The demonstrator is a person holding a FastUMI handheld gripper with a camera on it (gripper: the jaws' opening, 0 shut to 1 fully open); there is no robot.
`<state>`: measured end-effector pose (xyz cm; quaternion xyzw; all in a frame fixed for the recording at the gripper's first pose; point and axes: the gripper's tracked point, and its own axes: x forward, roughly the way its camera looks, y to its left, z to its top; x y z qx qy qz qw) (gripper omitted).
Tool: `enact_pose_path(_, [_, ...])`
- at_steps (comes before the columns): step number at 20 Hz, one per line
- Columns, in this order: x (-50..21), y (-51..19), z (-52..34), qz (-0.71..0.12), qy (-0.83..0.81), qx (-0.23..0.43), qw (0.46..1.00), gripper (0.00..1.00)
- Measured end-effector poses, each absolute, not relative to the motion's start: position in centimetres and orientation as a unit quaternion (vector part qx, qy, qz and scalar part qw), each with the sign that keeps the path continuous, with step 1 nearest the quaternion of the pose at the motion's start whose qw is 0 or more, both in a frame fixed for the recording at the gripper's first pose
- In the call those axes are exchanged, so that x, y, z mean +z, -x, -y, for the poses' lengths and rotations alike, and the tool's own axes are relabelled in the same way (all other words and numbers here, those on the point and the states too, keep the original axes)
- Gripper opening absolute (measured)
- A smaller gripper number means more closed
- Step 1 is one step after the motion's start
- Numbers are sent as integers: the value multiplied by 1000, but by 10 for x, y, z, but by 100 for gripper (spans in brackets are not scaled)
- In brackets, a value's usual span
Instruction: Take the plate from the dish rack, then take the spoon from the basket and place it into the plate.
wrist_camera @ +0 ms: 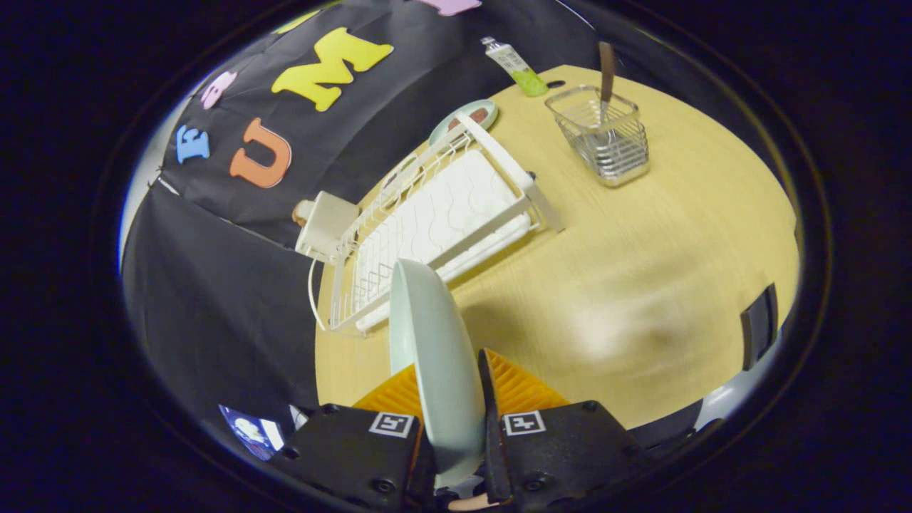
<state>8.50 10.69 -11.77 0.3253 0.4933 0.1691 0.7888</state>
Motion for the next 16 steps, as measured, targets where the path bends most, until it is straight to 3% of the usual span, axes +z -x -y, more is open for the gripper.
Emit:
enact_pose_path(14, [-175, -91, -127, -518, -381, 181, 744, 35])
enact_pose_path(16, [-178, -94, -122, -516, -369, 178, 753, 42])
